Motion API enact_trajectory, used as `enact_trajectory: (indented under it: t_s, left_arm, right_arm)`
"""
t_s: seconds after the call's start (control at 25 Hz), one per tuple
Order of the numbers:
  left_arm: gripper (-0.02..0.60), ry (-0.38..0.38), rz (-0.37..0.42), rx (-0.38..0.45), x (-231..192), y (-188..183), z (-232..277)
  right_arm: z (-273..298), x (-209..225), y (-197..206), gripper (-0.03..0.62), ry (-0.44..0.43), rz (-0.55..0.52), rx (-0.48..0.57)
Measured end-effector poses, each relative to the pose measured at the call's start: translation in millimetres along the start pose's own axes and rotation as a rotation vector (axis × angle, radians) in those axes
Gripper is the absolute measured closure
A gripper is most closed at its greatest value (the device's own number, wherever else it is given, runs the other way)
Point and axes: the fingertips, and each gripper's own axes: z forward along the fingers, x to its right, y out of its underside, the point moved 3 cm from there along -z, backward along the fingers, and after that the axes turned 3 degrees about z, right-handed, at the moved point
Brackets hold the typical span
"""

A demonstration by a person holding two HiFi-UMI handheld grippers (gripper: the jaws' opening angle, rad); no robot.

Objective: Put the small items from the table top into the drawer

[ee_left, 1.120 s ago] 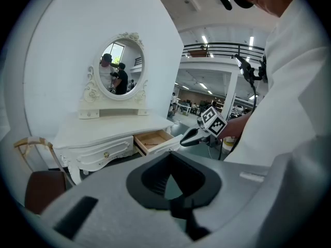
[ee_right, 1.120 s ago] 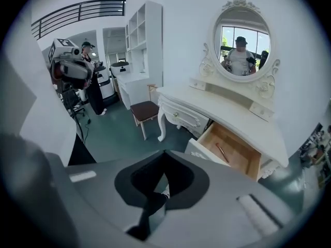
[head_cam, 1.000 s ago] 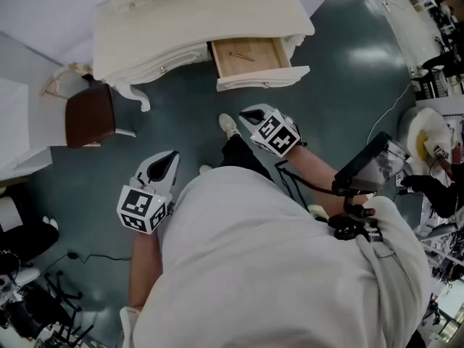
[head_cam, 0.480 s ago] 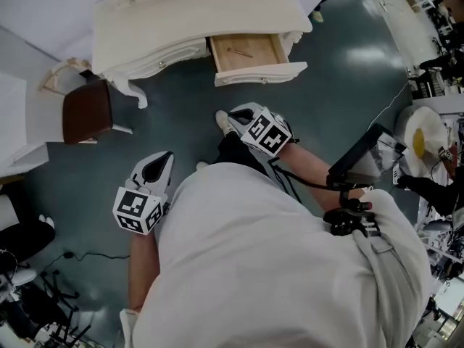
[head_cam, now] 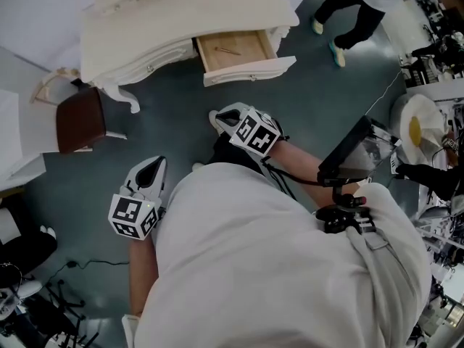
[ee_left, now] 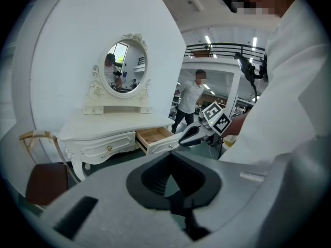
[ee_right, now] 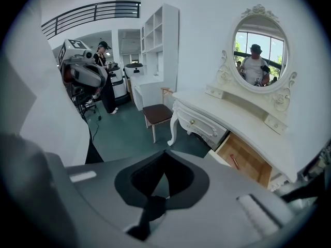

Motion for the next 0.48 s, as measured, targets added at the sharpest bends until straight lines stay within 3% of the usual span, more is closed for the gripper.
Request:
enact_trajectory:
  t_s: [0.48]
  left_arm:
    - [0.58,0.013,0.015,-0.003,-7.5,-10.0,-0.6]
  right_arm:
    - [-4.2,11.5,-5.6,0.594,0.039,0.017,0.004]
